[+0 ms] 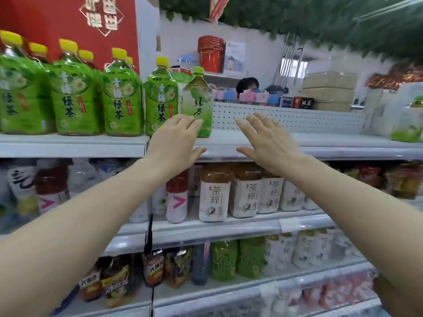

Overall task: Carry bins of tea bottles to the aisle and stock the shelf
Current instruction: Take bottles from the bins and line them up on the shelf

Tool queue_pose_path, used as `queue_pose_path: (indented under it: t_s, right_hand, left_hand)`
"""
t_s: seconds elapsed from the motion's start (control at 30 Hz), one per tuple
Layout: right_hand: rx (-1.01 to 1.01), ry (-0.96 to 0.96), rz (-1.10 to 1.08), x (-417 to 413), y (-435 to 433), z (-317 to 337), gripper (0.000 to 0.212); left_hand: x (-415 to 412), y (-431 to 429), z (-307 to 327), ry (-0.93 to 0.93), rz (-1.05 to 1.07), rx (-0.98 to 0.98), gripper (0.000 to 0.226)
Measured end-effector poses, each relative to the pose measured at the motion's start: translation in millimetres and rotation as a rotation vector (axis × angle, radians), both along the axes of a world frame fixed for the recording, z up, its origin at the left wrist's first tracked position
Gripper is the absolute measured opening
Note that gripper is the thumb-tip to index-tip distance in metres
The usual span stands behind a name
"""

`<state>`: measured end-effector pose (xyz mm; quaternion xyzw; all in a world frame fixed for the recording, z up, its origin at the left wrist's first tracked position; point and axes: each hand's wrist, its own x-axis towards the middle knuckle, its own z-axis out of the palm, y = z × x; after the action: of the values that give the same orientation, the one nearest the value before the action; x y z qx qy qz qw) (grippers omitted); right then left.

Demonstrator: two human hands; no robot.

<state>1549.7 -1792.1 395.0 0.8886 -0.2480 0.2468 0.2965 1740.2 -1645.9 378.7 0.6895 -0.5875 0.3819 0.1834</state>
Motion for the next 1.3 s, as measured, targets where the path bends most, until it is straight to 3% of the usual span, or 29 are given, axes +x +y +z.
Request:
queue_pose_path:
  t_s: [0.33,0.67,0.93,1.3]
  right_hand:
    - [0.093,0.038,-0.142,-157,6,-119,0.071]
    - [0.346,0.114,-0.178,-306,-49,-307,0.065]
    - [0.755,0.159,-0.165,-385,-89,-520,0.067]
    - [1.342,0.211,-0.347,-407,-47,-842,0.073]
  left_hand:
    - [-115,-27,-116,0.011,-0.278,0.094,0.068]
    - [-237,-115,-275,0.226,-0.424,0.36,0.06]
    - [-314,-165,-482,0.477,-0.443,0.632,0.057]
    - [-365,-118,-808,0.757,-0.333,1.041,0.065]
